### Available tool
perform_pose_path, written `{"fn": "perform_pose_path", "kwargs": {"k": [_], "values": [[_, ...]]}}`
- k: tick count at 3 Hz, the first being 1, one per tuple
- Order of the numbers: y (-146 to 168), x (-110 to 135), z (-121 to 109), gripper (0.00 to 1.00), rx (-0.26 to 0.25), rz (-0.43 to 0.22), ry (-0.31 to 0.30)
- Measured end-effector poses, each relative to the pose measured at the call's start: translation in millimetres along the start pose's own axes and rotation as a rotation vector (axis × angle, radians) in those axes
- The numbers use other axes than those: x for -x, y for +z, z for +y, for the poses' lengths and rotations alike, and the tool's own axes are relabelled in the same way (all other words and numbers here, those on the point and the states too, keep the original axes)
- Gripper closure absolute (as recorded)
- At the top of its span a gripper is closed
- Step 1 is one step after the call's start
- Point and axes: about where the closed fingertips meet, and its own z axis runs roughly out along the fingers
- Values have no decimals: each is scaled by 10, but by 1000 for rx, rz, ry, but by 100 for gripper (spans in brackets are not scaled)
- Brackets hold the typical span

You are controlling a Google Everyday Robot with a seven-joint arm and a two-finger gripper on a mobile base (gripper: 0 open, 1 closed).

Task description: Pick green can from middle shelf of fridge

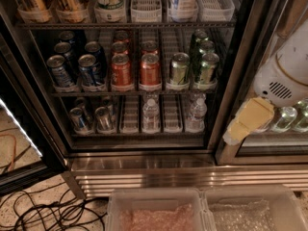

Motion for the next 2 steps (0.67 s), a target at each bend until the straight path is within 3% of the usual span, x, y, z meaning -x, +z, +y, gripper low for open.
{"fn": "perform_pose_path", "kwargs": {"k": [1,2], "values": [[176,130,-9,0,-4,-30,82],[563,408,6,0,-40,-40,172]]}}
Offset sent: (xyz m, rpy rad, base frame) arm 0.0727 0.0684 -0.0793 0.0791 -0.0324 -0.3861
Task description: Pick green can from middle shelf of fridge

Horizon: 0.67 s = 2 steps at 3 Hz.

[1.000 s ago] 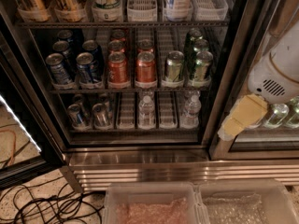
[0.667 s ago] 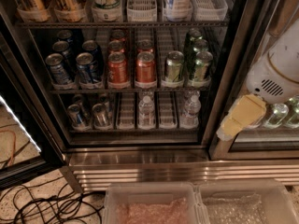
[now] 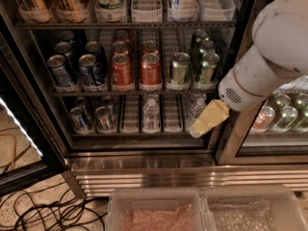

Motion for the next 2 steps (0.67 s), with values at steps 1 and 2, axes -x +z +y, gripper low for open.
{"fn": "perform_pose_path", "kwargs": {"k": [1,2], "values": [[264,139,13,0,45,23,68],[288,139,22,0,54,32,69]]}}
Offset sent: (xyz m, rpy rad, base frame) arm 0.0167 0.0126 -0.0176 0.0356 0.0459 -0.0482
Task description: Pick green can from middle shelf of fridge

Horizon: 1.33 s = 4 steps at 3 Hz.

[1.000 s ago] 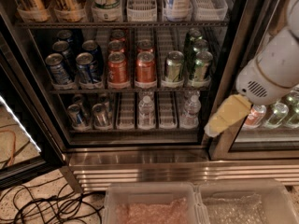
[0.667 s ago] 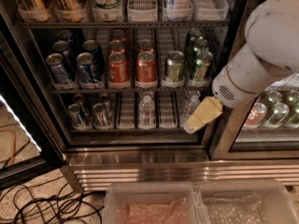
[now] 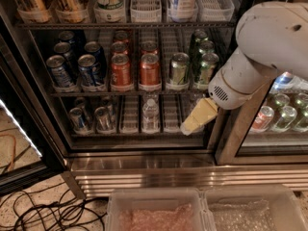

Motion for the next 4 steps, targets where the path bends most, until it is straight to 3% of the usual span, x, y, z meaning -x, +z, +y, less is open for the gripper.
{"fn": "perform_pose_path", "kwargs": {"k": [1,3,4], "values": [[97,64,-4,0,-3,-45,46],[289,421,-214,4,-63,-247,250],[256,574,-263,16,-70,-322,298]]}}
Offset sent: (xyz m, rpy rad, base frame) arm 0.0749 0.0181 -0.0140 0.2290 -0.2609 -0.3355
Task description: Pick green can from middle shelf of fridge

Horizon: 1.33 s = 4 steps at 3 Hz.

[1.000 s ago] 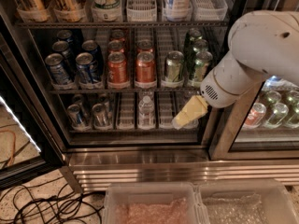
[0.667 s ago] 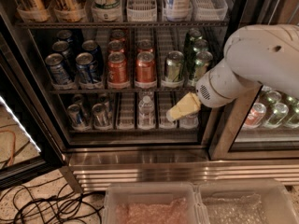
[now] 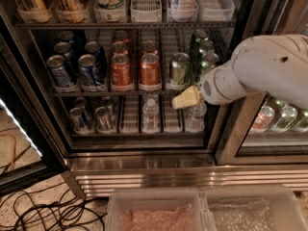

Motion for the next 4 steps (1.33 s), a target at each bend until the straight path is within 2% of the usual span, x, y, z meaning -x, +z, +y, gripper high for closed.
{"fn": "perform_pose_path", "kwargs": {"k": [1,2,3,4], "values": [[-26,130,27,16,-2,-52,15],[-14,192,81,16,-4,-75,13],[85,272,84,20,-24,-89,9],[183,387,74,30,-40,-102,4]]}}
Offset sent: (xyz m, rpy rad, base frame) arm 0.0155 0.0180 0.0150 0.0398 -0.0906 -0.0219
